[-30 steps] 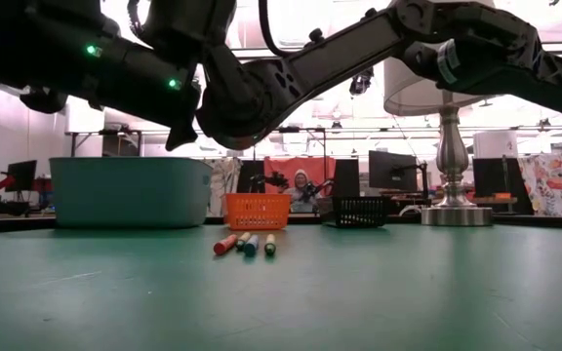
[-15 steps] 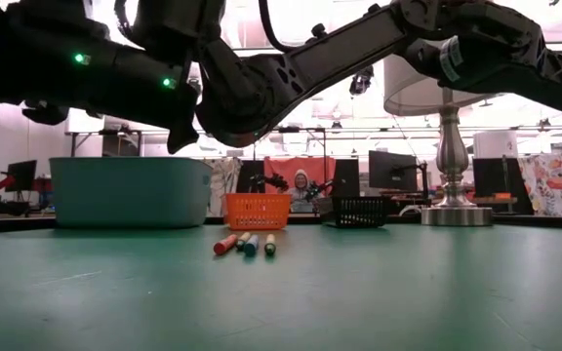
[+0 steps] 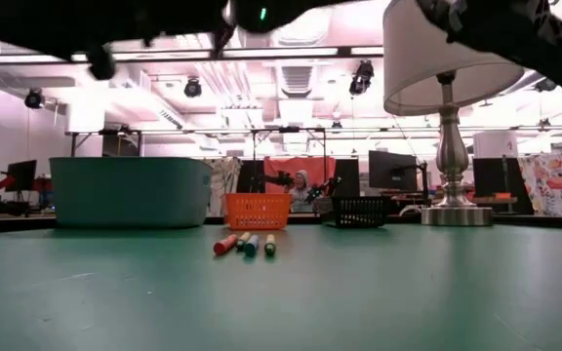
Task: Sort crayons
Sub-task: Put the blue crayon into the orange bin
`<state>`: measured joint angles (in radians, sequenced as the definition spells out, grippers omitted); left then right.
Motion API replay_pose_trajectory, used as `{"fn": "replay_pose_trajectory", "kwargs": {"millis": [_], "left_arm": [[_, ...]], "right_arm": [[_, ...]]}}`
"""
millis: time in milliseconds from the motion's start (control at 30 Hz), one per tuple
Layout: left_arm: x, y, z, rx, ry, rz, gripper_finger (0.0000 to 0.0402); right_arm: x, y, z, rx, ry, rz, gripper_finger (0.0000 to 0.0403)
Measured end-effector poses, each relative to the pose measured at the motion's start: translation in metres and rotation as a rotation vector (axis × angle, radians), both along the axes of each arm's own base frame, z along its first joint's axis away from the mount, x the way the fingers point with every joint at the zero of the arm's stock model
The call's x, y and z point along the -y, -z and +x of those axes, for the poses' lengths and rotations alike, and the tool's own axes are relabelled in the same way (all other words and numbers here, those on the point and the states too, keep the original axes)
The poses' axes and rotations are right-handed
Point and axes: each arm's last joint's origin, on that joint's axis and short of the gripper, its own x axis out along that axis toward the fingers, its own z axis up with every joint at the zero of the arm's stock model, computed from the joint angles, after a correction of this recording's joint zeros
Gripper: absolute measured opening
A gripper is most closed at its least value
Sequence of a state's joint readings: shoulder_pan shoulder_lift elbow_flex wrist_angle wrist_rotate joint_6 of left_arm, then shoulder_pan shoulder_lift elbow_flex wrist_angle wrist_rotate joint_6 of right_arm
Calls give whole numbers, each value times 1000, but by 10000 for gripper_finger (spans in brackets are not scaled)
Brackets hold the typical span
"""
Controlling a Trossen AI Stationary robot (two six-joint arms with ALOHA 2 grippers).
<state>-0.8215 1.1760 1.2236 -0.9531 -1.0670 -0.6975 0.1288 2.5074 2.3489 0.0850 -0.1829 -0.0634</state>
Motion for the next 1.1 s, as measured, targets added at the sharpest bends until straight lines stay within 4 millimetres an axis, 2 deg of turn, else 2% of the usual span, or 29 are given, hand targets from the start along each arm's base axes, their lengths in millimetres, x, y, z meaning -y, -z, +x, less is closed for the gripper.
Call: {"fn": "replay_pose_trajectory", "kwargs": {"millis": [267, 400, 533, 633, 733, 833, 967, 1100], "left_arm": [[-4, -26, -3, 25, 26, 70, 86], [-5, -29, -4, 0, 54, 135, 86], [-5, -19, -1, -36, 58, 178, 86], [-4, -8, 0, -71, 66, 203, 86], [-4, 6, 1, -105, 67, 231, 86], [-5, 20, 0, -127, 53, 252, 86], [-6, 43, -1, -156, 32, 257, 86], [-9, 58, -2, -174, 10, 281, 86]], "right_arm": [[18, -47, -39, -343, 28, -45, 106], [25, -43, -68, -669, 110, -103, 94], [29, -34, -108, -1081, 148, -145, 83], [25, -30, -127, -1259, 165, -163, 75], [15, -23, -136, -1313, 165, -170, 69], [5, -22, -153, -1350, 175, -190, 68], [-11, -21, -181, -1285, 257, -240, 70], [-24, -20, -214, -1192, 283, -204, 70]]}}
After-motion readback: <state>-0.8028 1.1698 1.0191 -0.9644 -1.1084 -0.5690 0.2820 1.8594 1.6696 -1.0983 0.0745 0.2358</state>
